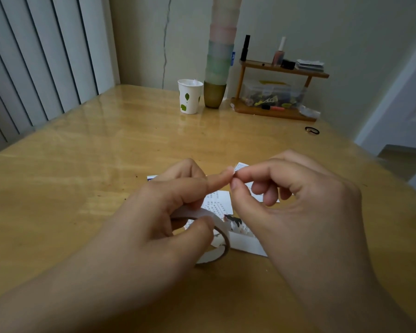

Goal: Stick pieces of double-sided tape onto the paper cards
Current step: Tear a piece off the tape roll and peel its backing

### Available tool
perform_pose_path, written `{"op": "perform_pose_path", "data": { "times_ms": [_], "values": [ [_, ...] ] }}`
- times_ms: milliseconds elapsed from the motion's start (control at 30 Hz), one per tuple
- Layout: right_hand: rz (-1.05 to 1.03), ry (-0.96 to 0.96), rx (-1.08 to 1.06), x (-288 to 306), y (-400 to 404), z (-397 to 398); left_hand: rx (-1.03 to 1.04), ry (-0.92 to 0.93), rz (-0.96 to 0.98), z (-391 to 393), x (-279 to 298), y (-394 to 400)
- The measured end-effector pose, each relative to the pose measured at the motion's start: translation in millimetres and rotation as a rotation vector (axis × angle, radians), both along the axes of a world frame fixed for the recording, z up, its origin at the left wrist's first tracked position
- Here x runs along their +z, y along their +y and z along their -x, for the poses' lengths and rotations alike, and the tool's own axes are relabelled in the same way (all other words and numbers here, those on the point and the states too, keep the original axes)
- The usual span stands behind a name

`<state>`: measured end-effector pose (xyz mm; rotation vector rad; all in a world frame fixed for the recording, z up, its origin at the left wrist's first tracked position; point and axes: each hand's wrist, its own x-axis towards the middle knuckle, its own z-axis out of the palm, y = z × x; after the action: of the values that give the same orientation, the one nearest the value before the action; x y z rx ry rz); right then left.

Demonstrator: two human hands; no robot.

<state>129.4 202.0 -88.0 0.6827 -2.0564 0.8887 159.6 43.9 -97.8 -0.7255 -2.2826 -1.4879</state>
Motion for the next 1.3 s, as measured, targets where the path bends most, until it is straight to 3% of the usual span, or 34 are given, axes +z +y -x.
{"op": "perform_pose_path", "data": {
  "times_ms": [267,733,1300],
  "values": [
    [-0.028,0.029,-0.009,0.8,0.0,-2.6,0.026,0.03,0.031,-1.2,1.7,0.2],
    [0.117,-0.266,0.178,5.4,3.1,-1.8,-0.049,-0.169,-0.116,1.6,4.6,-5.9],
    [0.094,-0.27,0.193,7.2,6.1,1.4,-0.103,-0.208,-0.18,3.0,4.8,-6.4]
  ]
}}
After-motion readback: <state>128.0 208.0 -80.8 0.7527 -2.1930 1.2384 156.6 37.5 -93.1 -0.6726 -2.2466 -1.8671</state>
